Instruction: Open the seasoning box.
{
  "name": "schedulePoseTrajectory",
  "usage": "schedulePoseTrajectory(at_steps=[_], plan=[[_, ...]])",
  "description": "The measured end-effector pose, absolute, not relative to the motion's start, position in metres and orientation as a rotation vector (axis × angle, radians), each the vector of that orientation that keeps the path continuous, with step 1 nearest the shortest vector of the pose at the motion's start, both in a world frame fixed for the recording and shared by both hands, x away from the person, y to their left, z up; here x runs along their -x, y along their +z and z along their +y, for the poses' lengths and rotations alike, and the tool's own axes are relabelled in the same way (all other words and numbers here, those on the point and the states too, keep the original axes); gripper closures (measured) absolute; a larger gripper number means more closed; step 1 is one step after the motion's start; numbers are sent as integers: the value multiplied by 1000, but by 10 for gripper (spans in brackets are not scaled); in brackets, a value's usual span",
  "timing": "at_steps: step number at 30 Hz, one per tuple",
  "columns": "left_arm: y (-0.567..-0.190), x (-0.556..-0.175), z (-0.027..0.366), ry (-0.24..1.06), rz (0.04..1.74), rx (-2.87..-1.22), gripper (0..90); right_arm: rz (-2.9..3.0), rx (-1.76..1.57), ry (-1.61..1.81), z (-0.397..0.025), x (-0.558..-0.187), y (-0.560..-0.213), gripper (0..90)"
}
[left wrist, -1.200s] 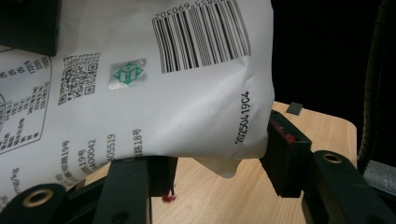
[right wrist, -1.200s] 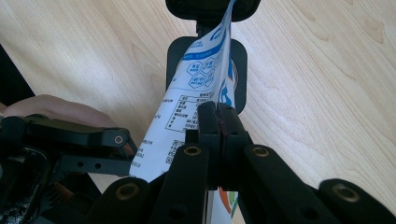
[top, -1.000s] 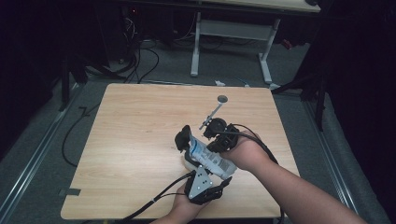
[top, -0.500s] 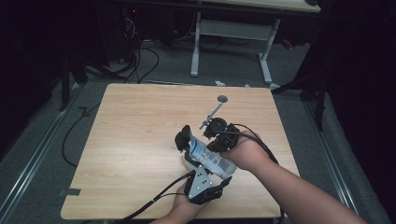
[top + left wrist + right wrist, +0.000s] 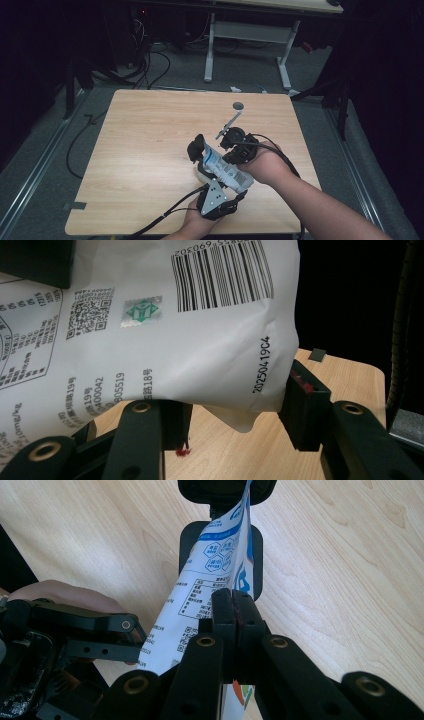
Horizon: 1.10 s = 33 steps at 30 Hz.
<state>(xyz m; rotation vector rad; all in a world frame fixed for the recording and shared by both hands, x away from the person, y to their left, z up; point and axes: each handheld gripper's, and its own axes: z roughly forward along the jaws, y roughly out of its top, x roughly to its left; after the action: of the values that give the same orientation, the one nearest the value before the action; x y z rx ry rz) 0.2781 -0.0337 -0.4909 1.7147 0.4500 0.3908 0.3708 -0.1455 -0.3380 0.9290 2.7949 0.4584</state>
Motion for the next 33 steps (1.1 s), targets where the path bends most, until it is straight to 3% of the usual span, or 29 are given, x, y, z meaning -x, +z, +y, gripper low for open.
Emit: schedulePoseTrajectory(at_steps=[33], plan=[[-485,-279,-34,372,468,-1698,523,2795,-917,435,-140,-375,-340,900]])
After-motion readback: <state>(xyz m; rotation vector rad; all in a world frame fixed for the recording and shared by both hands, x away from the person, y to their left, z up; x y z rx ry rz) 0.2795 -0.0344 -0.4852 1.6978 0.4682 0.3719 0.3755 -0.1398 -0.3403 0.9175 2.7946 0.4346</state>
